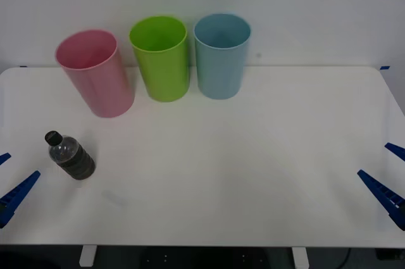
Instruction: Grasp the object on the table and drop it into the matching bin: aluminum can to the light blue bin, PET bottle to the pink bin.
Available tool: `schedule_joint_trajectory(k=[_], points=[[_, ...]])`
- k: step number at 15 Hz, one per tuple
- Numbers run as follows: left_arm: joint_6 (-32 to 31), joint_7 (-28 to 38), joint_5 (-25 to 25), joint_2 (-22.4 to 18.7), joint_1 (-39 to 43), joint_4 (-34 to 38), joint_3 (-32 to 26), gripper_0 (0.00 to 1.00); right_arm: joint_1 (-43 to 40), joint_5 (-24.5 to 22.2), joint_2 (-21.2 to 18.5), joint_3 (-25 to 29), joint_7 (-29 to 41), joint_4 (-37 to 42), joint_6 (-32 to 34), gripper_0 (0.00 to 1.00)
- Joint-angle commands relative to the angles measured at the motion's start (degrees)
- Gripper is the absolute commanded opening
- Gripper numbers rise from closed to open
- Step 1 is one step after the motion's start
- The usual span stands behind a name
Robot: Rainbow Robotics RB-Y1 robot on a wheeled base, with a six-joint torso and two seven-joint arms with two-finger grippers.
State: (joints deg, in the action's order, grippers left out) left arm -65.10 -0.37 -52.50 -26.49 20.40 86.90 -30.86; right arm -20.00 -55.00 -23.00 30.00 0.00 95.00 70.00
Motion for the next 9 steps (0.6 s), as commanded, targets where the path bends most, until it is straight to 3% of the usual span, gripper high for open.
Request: schedule_joint_trajectory(k=[1, 9], points=[[0.68, -0.94, 1.53, -2.08, 0.08, -4.37, -0.51, 1.00, 0.00, 0.00, 0.00, 0.00, 0.00, 0.00, 0.00, 1.00], [1.91, -7.36, 0.47, -3.31, 2.81, -6.48, -0.42, 1.00, 0.00, 0.00, 0.00, 0.00, 0.00, 0.00, 0.00, 1.00]])
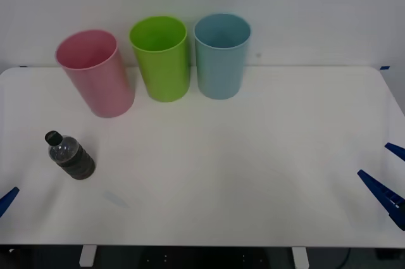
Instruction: Grasp the object on the table and drop it into the matching bin: aluminum can to the light blue bin, PET bottle to the pink bin.
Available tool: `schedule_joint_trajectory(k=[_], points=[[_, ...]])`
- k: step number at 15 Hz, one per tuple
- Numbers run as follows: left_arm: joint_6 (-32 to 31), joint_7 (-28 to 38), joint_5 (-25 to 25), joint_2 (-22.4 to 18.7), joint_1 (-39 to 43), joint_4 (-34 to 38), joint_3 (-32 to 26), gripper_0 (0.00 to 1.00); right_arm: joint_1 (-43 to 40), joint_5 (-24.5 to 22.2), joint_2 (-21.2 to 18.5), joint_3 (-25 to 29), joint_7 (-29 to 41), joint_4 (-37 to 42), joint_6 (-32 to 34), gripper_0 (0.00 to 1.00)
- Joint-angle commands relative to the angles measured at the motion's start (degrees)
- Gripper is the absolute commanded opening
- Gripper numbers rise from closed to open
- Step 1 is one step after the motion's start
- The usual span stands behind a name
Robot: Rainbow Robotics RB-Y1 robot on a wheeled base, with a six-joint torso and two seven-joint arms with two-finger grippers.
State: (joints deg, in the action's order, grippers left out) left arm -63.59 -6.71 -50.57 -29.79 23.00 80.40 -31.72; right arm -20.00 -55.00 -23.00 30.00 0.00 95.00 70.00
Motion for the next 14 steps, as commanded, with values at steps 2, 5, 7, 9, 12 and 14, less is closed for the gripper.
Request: schedule_joint_trajectory(k=[2, 5, 7, 9, 12, 14], points=[[1.10, -1.55, -3.04, 0.00, 0.03, 0.02, 0.69, 1.00, 0.00, 0.00, 0.00, 0.00, 0.00, 0.00, 0.00, 1.00], [5.32, -2.52, -3.75, 0.00, -0.85, 0.02, 4.30, 1.00, 0.00, 0.00, 0.00, 0.00, 0.00, 0.00, 0.00, 1.00], [6.99, -3.04, -3.75, 0.09, -1.55, -0.07, 6.40, 1.00, 0.00, 0.00, 0.00, 0.00, 0.00, 0.00, 0.00, 1.00], [8.04, -3.13, -3.75, 0.61, -2.69, -0.07, 7.99, 1.00, 0.00, 0.00, 0.00, 0.00, 0.00, 0.00, 0.00, 1.00], [9.01, -3.13, -6.12, 2.37, -4.80, -0.15, 8.87, 1.00, 0.00, 0.00, 0.00, 0.00, 0.00, 0.00, 0.00, 1.00], [9.10, -3.13, -7.53, 3.78, -6.47, -0.77, 8.69, 1.00, 0.00, 0.00, 0.00, 0.00, 0.00, 0.00, 0.00, 1.00]])
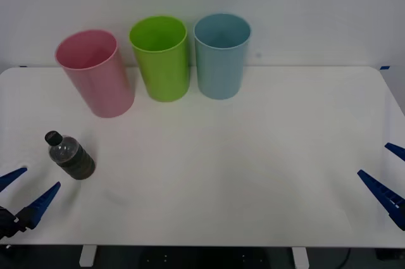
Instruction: Grasp the object on the table and drop it into the matching bin: aluminum can to the light blue bin, PET bottle to the pink bin.
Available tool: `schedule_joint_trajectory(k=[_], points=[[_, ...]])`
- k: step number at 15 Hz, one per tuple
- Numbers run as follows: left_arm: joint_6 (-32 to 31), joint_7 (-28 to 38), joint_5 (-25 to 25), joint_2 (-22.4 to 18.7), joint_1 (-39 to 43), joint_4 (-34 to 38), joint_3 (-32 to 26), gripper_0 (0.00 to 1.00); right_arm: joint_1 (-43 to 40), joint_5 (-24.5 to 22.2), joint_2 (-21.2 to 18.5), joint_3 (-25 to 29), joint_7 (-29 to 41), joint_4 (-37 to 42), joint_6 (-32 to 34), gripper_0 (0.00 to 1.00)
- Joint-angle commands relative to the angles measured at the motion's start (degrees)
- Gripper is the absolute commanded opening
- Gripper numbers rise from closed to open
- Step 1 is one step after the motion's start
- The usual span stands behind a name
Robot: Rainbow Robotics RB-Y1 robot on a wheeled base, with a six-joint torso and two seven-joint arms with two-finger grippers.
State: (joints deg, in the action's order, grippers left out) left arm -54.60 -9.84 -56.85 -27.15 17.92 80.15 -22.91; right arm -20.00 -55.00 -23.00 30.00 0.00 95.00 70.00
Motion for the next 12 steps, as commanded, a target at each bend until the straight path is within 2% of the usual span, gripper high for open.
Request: schedule_joint_trajectory(k=[1, 5, 12], points=[[0.11, -0.09, -2.13, 1.66, -2.19, -0.96, -0.11, 1.00, 0.00, 0.00, 0.00, 0.00, 0.00, 0.00, 0.00, 1.00], [0.81, -0.53, -4.24, 2.45, -5.79, -3.42, 0.50, 1.00, 0.00, 0.00, 0.00, 0.00, 0.00, 0.00, 0.00, 1.00], [1.17, -1.50, -4.85, 2.45, -11.68, -8.87, 2.88, 1.00, 0.00, 0.00, 0.00, 0.00, 0.00, 0.00, 0.00, 1.00]])
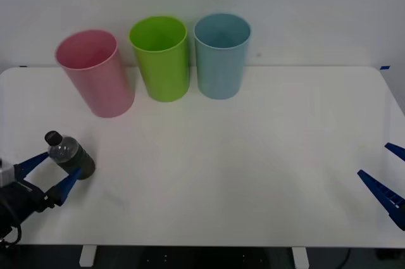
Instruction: Grasp the object on the table and drop it into the matching bin: aluminum can to the light blue bin, PET bottle to the pink bin.
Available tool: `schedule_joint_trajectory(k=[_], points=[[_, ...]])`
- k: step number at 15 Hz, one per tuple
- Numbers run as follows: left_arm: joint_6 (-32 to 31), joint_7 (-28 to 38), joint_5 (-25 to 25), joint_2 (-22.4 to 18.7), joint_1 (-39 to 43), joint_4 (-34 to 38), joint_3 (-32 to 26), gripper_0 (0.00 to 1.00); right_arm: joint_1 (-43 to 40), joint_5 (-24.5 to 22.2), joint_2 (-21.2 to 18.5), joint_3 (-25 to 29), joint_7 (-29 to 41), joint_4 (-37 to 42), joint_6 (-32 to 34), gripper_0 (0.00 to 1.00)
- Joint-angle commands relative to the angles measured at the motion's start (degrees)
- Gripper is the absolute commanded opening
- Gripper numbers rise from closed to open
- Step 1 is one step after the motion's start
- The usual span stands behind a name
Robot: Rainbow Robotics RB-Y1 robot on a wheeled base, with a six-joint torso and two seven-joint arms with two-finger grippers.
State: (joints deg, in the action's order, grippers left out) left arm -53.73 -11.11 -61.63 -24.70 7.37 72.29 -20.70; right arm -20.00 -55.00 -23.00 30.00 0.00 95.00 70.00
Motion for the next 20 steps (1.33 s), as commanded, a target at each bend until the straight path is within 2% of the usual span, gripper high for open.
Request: schedule_joint_trajectory(k=[1, 4, 12, 13, 14, 15, 16, 20], points=[[0.73, -0.23, -0.33, 0.09, -1.57, -1.01, 1.01, 1.00, 0.00, 0.00, 0.00, 0.00, 0.00, 0.00, 0.00, 1.00], [2.05, 0.04, -2.09, 0.97, -3.06, -1.01, 1.19, 1.00, 0.00, 0.00, 0.00, 0.00, 0.00, 0.00, 0.00, 1.00], [2.31, -0.58, -2.79, 1.59, -5.00, -3.12, 1.19, 1.00, 0.00, 0.00, 0.00, 0.00, 0.00, 0.00, 0.00, 1.00], [2.31, -0.67, -2.79, 1.59, -5.00, -3.12, 1.19, 0.80, 0.00, 0.00, 0.00, 0.00, 0.00, 0.00, 0.00, 1.00], [2.22, -0.84, -2.79, 1.59, -5.00, -3.12, 1.19, 0.35, 0.00, 0.00, 0.00, 0.00, 0.00, 0.00, 0.00, 1.00], [1.87, -1.19, -2.79, 1.59, -5.00, -3.12, 1.19, 0.12, 0.00, 0.00, 0.00, 0.00, 0.00, 0.00, 0.00, 1.00], [1.61, -1.37, -2.79, 1.50, -5.08, -3.12, 1.10, 0.02, 0.00, 0.00, 0.00, 0.00, 0.00, 0.00, 0.00, 1.00], [1.43, -1.55, -2.79, 1.59, -5.00, -3.03, 1.10, 0.00, 0.00, 0.00, 0.00, 0.00, 0.00, 0.00, 0.00, 1.00]])
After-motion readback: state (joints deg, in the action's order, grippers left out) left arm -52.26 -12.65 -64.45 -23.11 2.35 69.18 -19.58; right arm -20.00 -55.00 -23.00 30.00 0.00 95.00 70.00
